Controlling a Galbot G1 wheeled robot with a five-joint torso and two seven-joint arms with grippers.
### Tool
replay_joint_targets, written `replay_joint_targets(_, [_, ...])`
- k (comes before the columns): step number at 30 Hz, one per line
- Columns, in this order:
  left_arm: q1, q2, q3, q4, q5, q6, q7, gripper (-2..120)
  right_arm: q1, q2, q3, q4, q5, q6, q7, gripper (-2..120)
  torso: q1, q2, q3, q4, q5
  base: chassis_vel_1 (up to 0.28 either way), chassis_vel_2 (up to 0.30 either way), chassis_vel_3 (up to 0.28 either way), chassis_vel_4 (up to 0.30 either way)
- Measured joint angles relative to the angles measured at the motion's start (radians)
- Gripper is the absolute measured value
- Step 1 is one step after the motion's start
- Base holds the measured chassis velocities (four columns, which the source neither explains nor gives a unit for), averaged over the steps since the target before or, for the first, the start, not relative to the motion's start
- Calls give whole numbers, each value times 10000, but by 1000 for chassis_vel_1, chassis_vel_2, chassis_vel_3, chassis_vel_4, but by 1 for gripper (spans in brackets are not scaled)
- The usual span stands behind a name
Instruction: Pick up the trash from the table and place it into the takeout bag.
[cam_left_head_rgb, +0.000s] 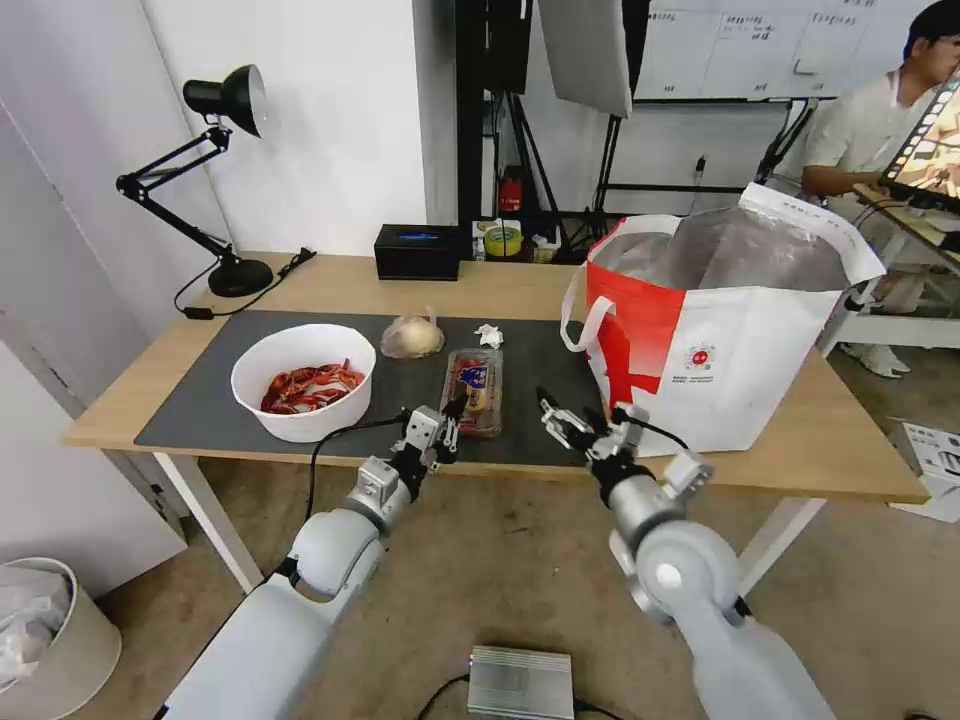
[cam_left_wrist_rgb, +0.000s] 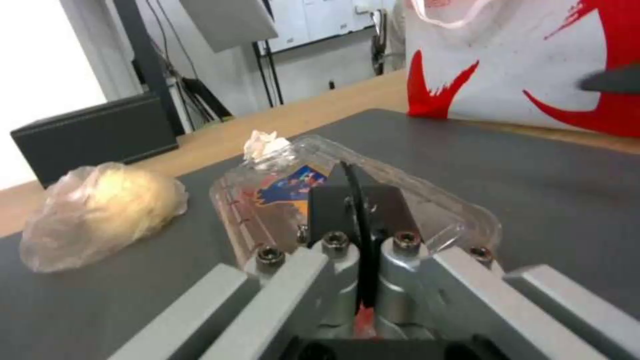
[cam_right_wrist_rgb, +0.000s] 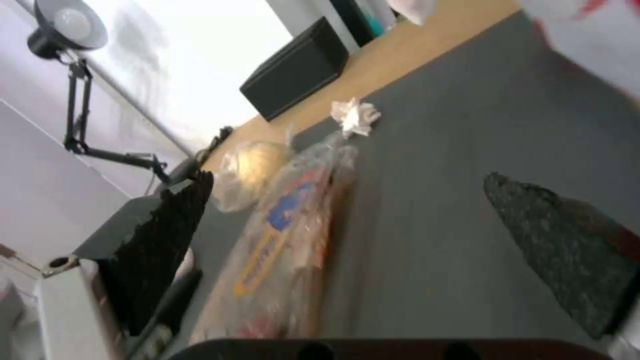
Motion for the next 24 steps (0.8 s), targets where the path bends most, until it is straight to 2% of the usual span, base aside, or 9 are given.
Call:
replay_joint_targets(12, [135,-238,-212,249,474,-9,107,0,1213,917,-578,-1468,139,-36,73,100,0,0,0,1,0,0,0,0,0])
replay_joint_targets(24, [149,-235,-133,320,623,-33,198,0,1660,1658,-900,-2306,42,-122,177,100,-1,1,0,1,1,0,0,0,0])
